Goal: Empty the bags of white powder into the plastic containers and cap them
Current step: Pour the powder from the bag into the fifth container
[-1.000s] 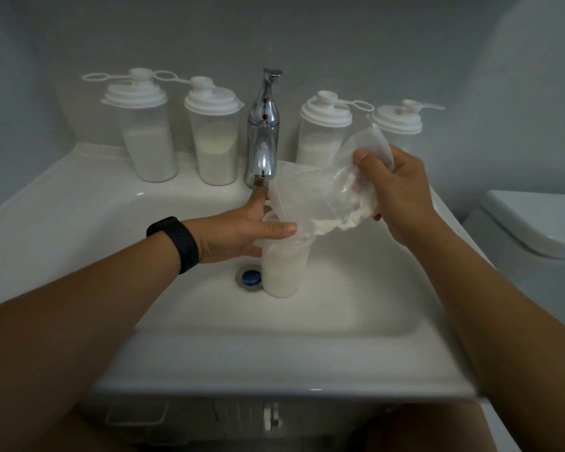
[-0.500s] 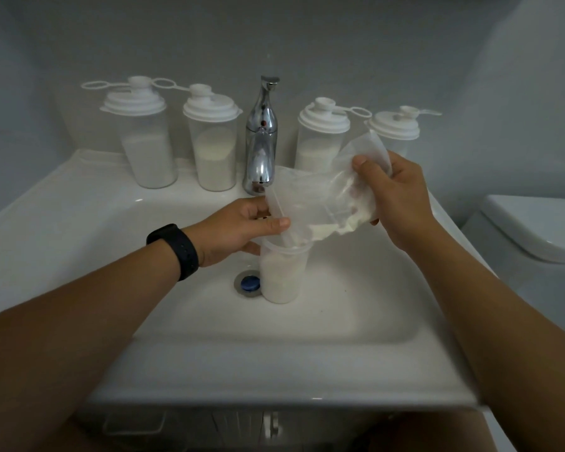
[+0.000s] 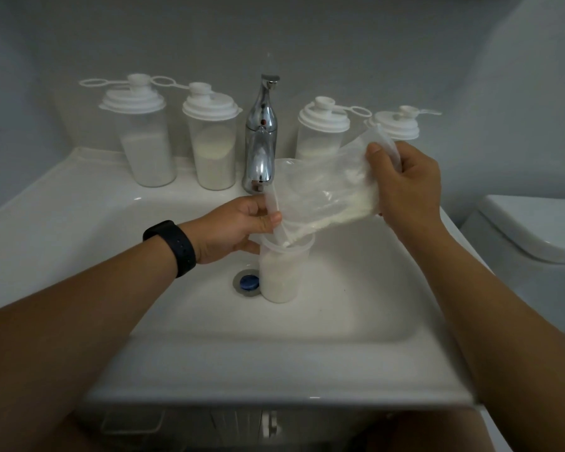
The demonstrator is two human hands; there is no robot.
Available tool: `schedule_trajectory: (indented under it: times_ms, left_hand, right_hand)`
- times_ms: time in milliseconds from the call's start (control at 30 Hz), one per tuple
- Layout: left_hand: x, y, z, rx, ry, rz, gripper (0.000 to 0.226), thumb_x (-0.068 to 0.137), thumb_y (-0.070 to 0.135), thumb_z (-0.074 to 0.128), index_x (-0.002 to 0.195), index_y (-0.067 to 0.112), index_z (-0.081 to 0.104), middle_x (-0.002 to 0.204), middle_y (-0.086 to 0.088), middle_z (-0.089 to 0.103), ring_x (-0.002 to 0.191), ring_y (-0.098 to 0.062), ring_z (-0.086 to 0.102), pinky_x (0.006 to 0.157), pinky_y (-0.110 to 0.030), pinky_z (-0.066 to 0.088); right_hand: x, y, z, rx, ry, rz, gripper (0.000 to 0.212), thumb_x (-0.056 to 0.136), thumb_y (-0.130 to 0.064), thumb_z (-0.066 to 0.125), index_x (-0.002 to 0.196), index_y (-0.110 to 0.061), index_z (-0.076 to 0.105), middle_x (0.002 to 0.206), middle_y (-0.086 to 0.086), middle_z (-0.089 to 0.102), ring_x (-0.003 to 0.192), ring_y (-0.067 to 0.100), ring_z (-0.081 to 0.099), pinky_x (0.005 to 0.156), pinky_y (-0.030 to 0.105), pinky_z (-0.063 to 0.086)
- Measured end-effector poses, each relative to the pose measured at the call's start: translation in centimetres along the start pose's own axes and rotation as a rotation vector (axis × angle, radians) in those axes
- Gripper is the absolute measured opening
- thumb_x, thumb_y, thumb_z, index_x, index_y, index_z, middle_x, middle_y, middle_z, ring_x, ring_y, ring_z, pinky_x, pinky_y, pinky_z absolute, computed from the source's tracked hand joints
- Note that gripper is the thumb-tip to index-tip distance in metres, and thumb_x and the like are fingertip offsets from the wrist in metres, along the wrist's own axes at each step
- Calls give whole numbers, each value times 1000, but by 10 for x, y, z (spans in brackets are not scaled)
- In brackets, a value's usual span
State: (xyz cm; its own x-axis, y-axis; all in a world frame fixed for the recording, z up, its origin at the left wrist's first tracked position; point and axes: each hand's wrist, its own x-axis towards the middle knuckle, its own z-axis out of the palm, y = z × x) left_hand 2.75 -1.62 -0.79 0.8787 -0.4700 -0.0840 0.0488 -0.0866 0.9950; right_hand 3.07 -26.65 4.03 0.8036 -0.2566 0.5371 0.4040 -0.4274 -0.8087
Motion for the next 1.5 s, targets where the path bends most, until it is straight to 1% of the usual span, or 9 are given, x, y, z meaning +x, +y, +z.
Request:
schedule_trajectory:
  times_ms: [200, 333, 600, 700, 867, 1067, 1300, 1400, 1500]
  left_hand:
    - [-1, -1, -1, -1, -6, -4, 40, 83, 31, 63, 122, 23, 66, 115, 6, 75, 105, -12, 71, 94, -37, 59]
    - [-1, 0, -1, -6, -8, -4, 40, 83, 30, 62, 122, 22, 65, 114, 5, 75, 104, -12, 71, 92, -36, 60]
    - [1, -3, -3, 2, -13, 1, 32, 89, 28, 73, 120, 21, 68, 114, 4, 76, 105, -14, 71, 92, -34, 60]
    - [2, -3, -5, -3, -7, -7, 37, 86, 29, 72, 122, 21, 67, 118, 1, 74, 106, -15, 71, 94, -38, 58]
    - [0, -2, -2, -2, -24, 16, 38, 81, 27, 65, 118, 24, 67, 109, 7, 77, 101, -11, 72, 89, -33, 61]
    - [0, -3, -2, 48, -4, 24, 35, 87, 31, 77, 120, 26, 68, 120, 1, 75, 111, -17, 71, 97, -39, 58]
    - [-1, -1, -6, 79, -89, 55, 73, 76, 38, 80, 141, 36, 49, 132, 11, 68, 123, -13, 65, 94, -36, 59]
    - [-4, -2, -7, 254, -163, 83, 95, 75, 33, 88, 151, 43, 30, 145, 22, 55, 134, 0, 53, 104, -27, 52]
    - [-3, -3, -2, 360, -177, 64, 91, 76, 19, 89, 149, 34, 37, 137, 22, 61, 128, 2, 57, 103, -22, 50]
  right_hand:
    - [2, 4, -1, -60, 8, -25, 47, 98, -37, 61, 80, 6, 58, 67, 5, 50, 62, 11, 43, 57, 29, 35]
    - [2, 4, -1, -64, 9, -44, 50, 97, -39, 60, 81, 8, 58, 68, 20, 52, 63, 14, 43, 56, 33, 36]
    - [1, 0, -2, -69, 17, -80, 49, 98, -36, 61, 77, 8, 55, 66, 15, 46, 62, 11, 39, 57, 30, 33]
    - [2, 4, -1, -76, -53, -10, 44, 98, -35, 62, 81, 5, 58, 68, 5, 51, 63, 12, 45, 59, 29, 37]
    - [4, 11, 0, -250, -41, -6, 46, 98, -42, 56, 83, 1, 65, 76, 16, 67, 71, 31, 60, 70, 40, 50]
    - [1, 3, 0, -149, -15, -39, 47, 100, -36, 59, 84, 9, 61, 75, 25, 60, 63, 12, 45, 58, 28, 38]
    - [-1, -1, -1, -68, -15, -66, 48, 101, -36, 59, 84, 9, 60, 69, 8, 52, 63, 10, 43, 58, 28, 37]
    - [-2, -1, 0, -70, -29, -77, 45, 101, -35, 59, 85, 6, 62, 71, 15, 57, 64, 11, 46, 59, 28, 39]
    - [-3, -3, -1, -64, -16, -103, 46, 101, -36, 59, 84, 7, 61, 75, 23, 59, 65, 11, 45, 58, 31, 38]
